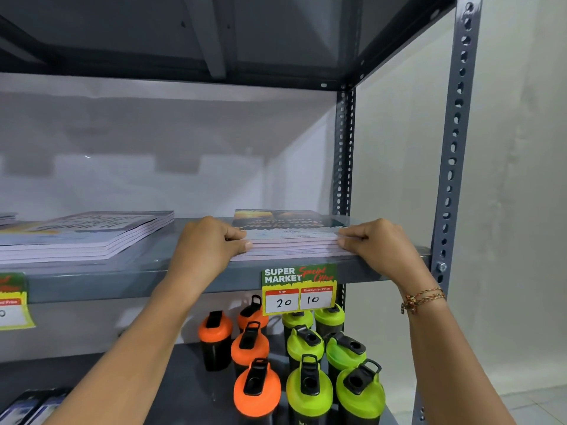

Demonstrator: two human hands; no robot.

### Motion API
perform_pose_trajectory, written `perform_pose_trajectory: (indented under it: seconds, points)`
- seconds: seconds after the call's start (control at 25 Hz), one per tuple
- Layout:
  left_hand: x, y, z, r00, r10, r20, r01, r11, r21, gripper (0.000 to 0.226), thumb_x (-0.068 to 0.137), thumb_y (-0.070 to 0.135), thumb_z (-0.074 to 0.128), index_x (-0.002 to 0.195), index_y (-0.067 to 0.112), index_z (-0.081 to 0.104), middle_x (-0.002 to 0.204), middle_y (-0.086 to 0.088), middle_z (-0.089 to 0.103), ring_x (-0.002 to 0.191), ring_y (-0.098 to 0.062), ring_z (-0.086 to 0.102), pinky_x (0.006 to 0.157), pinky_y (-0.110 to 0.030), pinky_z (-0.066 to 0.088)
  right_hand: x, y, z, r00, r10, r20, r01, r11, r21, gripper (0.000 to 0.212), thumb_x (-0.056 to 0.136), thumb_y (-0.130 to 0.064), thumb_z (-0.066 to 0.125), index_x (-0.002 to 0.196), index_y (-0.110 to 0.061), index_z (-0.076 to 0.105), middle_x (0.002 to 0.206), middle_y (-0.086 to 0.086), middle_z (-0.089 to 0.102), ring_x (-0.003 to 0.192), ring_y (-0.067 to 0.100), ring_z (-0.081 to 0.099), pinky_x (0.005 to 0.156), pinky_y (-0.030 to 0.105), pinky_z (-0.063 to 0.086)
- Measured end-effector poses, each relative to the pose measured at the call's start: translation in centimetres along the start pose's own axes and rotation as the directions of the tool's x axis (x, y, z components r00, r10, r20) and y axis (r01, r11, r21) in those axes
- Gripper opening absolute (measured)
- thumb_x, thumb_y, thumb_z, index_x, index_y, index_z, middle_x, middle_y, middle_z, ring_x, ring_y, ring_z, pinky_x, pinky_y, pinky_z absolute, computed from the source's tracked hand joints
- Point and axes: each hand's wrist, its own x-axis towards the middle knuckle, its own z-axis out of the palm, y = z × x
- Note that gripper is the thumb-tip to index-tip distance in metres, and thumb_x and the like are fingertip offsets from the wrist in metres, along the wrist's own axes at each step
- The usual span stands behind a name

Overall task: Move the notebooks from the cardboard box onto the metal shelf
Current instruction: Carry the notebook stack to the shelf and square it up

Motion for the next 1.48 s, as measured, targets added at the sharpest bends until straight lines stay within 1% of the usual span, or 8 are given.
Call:
perform_pose_trajectory:
  seconds: [0.64,0.8,0.88,1.08,1.24,1.36,1.44,1.48]
  points:
    - [0.7,-0.4,-0.4,0.998,-0.036,0.058,0.034,0.999,0.027,0.035,0.079,0.022,0.073,0.112,0.011,0.070,0.122,-0.003,0.068,0.114,-0.014,0.059,0.085,-0.016,0.035,0.3,0.0,0.1,1.000,0.016,0.005,-0.016,1.000,-0.023,0.033,0.085,-0.026,0.066,0.115,-0.013,0.066,0.121,0.008,0.068,0.113,0.020,0.059,0.087,0.016,0.037]
    - [0.7,-0.2,-0.7,0.996,-0.040,0.082,0.038,0.999,0.025,0.035,0.079,0.024,0.074,0.113,0.013,0.070,0.121,-0.001,0.069,0.104,-0.007,0.059,0.081,-0.016,0.035,0.4,-0.1,0.0,0.999,0.023,0.026,-0.023,0.999,-0.027,0.034,0.084,-0.027,0.067,0.116,-0.014,0.066,0.119,0.011,0.068,0.105,0.021,0.060,0.080,0.017,0.035]
    - [0.6,-0.1,-0.6,0.997,-0.039,0.073,0.037,0.999,0.025,0.036,0.080,0.023,0.073,0.114,0.013,0.069,0.122,-0.002,0.068,0.108,-0.009,0.059,0.082,-0.015,0.035,0.5,-0.2,0.1,0.999,0.020,0.026,-0.019,0.999,-0.036,0.034,0.084,-0.026,0.068,0.116,-0.013,0.066,0.118,0.012,0.068,0.099,0.021,0.059,0.078,0.018,0.035]
    - [0.2,0.1,-0.3,0.999,-0.040,0.028,0.039,0.999,0.025,0.036,0.079,0.022,0.074,0.113,0.012,0.069,0.120,-0.006,0.069,0.099,-0.015,0.064,0.062,-0.015,0.040,0.2,0.1,-0.3,1.000,0.011,-0.004,-0.010,1.000,0.005,0.035,0.079,-0.025,0.073,0.111,-0.011,0.069,0.114,0.011,0.070,0.090,0.014,0.057,0.068,0.016,0.038]
    - [-0.1,-0.3,-0.4,1.000,-0.022,0.006,0.021,1.000,0.019,0.036,0.079,0.023,0.074,0.113,0.013,0.070,0.121,-0.005,0.069,0.112,-0.015,0.060,0.080,-0.016,0.036,-0.6,0.4,-0.7,0.999,0.015,-0.042,-0.013,0.998,0.054,0.035,0.078,-0.024,0.074,0.110,-0.011,0.070,0.113,0.010,0.071,0.089,0.009,0.053,0.072,0.017,0.038]
    - [-0.3,-0.7,-0.4,1.000,0.000,0.009,-0.001,1.000,0.022,0.035,0.079,0.024,0.073,0.113,0.015,0.070,0.121,-0.004,0.069,0.112,-0.014,0.060,0.083,-0.016,0.035,-1.1,0.5,-0.7,0.999,0.000,-0.049,0.002,0.999,0.032,0.036,0.078,-0.024,0.074,0.111,-0.010,0.069,0.115,0.008,0.071,0.089,0.006,0.052,0.057,0.008,0.035]
    - [-0.5,-0.9,-0.5,1.000,0.028,0.004,-0.028,0.999,0.031,0.035,0.079,0.025,0.072,0.113,0.016,0.069,0.122,-0.001,0.068,0.113,-0.012,0.060,0.085,-0.016,0.035,-1.3,0.5,-0.7,0.998,0.000,-0.060,0.001,1.000,0.027,0.037,0.077,-0.024,0.075,0.111,-0.011,0.069,0.114,0.007,0.071,0.089,0.006,0.053,0.059,0.012,0.038]
    - [-0.6,-0.9,-0.5,0.999,0.038,0.002,-0.038,0.999,0.031,0.036,0.080,0.026,0.072,0.114,0.017,0.069,0.122,0.000,0.068,0.113,-0.011,0.059,0.085,-0.015,0.034,-1.4,0.5,-0.7,0.998,0.001,-0.067,0.001,1.000,0.022,0.037,0.077,-0.025,0.075,0.111,-0.012,0.069,0.114,0.007,0.071,0.089,0.006,0.053,0.065,0.016,0.039]
